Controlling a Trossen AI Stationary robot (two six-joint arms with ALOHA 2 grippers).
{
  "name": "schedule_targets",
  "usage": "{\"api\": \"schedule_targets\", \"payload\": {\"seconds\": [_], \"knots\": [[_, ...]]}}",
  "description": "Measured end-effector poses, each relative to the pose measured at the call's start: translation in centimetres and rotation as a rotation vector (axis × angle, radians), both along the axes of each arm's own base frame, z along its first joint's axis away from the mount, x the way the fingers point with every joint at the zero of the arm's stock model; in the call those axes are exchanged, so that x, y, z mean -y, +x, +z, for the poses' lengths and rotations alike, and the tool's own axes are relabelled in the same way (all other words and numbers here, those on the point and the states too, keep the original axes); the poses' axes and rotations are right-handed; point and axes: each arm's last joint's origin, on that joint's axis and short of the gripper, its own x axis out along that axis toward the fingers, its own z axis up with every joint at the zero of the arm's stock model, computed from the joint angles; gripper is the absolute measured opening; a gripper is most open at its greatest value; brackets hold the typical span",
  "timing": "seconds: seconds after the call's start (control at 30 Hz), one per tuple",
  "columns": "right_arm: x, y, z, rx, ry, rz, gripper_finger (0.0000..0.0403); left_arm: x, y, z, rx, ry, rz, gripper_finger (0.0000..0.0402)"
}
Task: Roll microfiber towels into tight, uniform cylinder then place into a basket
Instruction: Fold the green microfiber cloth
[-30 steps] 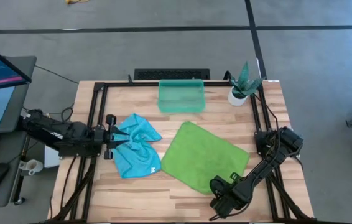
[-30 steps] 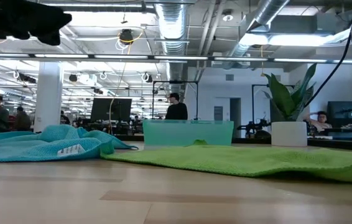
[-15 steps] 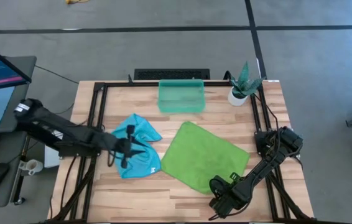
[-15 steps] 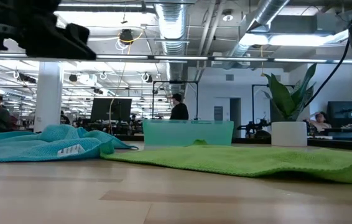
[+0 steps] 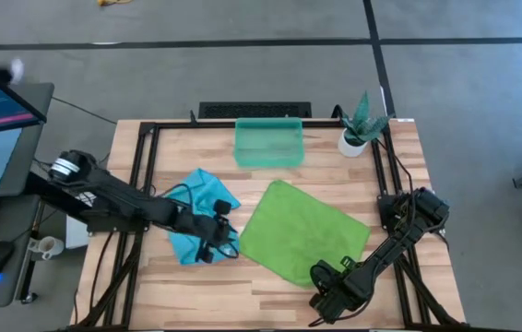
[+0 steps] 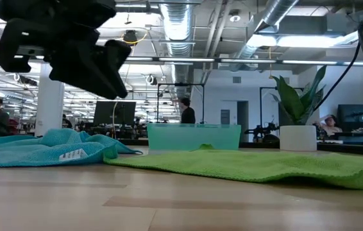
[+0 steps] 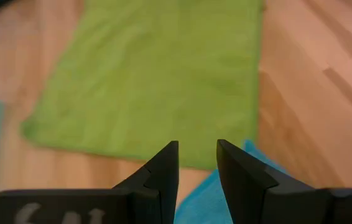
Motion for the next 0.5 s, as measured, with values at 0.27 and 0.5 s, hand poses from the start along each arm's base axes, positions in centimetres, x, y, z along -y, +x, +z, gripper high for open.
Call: {"api": "schedule_targets", "payload": {"seconds": [0.27,0.5], "knots": [[-0.1,0.0,0.0,0.007,0.004,0.003,0.0004,1.2,2.4,-2.2,-0.065,-0.006,-0.075,0.01],[-0.1,0.0,0.0,0.008,0.005,0.003,0.0004,1.9,3.4,-4.5,-0.056,0.001,-0.099,0.01]]}}
